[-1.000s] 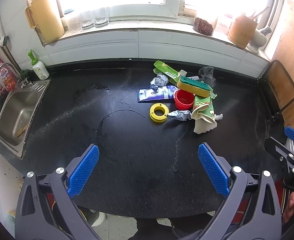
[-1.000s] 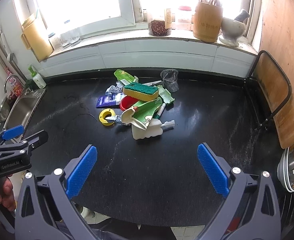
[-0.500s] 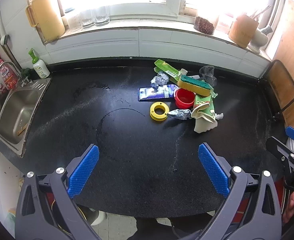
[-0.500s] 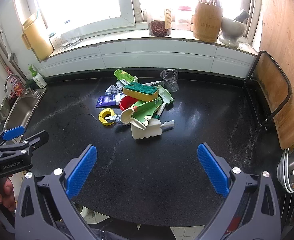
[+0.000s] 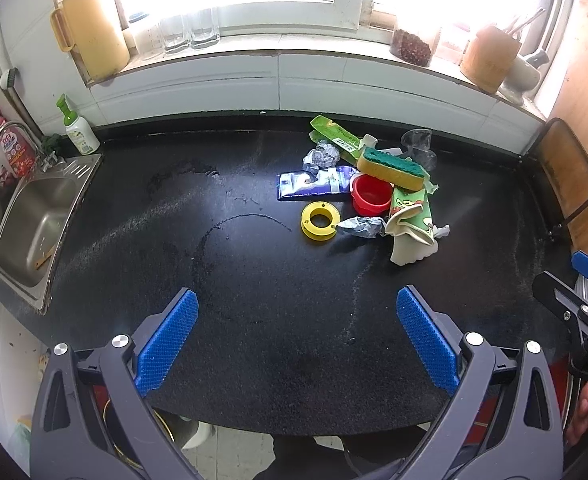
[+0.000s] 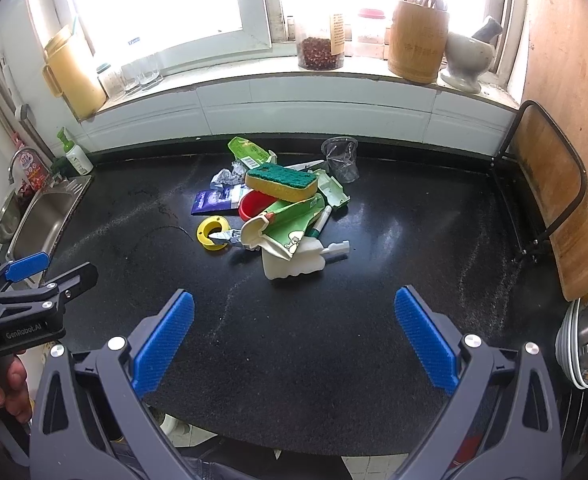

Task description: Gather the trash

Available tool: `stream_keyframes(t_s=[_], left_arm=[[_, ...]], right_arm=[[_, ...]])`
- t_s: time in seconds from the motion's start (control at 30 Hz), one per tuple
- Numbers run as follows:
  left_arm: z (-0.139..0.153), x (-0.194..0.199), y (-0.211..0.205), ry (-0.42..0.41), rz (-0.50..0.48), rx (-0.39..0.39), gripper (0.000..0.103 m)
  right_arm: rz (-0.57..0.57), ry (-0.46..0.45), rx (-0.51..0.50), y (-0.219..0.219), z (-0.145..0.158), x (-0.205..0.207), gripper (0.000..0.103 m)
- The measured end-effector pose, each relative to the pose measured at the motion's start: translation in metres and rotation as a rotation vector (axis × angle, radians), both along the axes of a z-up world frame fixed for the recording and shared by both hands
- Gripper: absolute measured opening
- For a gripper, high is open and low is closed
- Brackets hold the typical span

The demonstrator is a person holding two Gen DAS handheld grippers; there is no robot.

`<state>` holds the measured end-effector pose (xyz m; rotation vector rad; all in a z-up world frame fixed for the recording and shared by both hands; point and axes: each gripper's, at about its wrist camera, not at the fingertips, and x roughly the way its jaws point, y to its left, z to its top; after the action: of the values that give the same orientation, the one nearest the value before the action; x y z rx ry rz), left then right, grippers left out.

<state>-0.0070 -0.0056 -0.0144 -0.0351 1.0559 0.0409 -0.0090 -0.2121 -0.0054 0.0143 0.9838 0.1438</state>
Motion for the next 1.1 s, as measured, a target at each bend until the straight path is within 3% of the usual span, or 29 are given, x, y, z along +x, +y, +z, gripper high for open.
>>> stream_keyframes(t_s=[0.8,1.1], left_arm=[[-0.014,0.016,0.001,0.036,-0.002,-0.004,0.097],[-0.064,0.068,0.008,0.111,0.006,-0.015,0.097]], right_arm=[[-0.002,0.027,0.002,-0.007,-0.013,0.019,0.098],[-0.004,0.040,-0.008,-0.018,-0.036,0.050,0.097]])
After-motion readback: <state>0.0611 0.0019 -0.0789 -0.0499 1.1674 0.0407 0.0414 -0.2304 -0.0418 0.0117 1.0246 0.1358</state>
